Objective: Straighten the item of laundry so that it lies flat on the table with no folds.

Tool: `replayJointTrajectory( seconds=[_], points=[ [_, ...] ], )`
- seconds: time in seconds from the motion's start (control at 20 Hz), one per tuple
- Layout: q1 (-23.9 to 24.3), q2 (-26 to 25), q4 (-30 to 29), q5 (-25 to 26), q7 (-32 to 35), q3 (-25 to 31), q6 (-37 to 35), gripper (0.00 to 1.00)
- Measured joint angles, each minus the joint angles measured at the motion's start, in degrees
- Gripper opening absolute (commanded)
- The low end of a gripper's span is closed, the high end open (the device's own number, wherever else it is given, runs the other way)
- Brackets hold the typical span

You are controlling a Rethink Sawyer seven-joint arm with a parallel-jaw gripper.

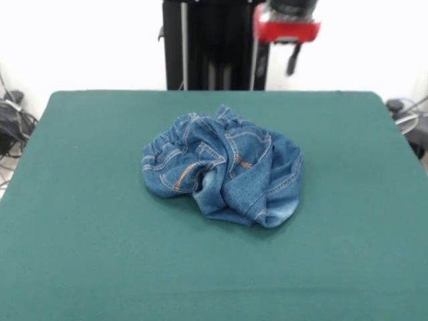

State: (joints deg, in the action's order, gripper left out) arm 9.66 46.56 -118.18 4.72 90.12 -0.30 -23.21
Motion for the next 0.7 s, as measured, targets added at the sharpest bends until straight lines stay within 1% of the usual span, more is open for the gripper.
replayJointTrajectory(
  seconds=[0.3,0.5,0.7],
  points=[
    [10.0,-9.1,3.4,4.1,0.0,1.5,10.7,1.0],
    [13.1,-11.9,4.0,5.7,0.0,2.0,12.3,1.0],
    [14.5,-12.5,4.0,7.1,0.0,3.2,12.3,1.0]
  ],
)
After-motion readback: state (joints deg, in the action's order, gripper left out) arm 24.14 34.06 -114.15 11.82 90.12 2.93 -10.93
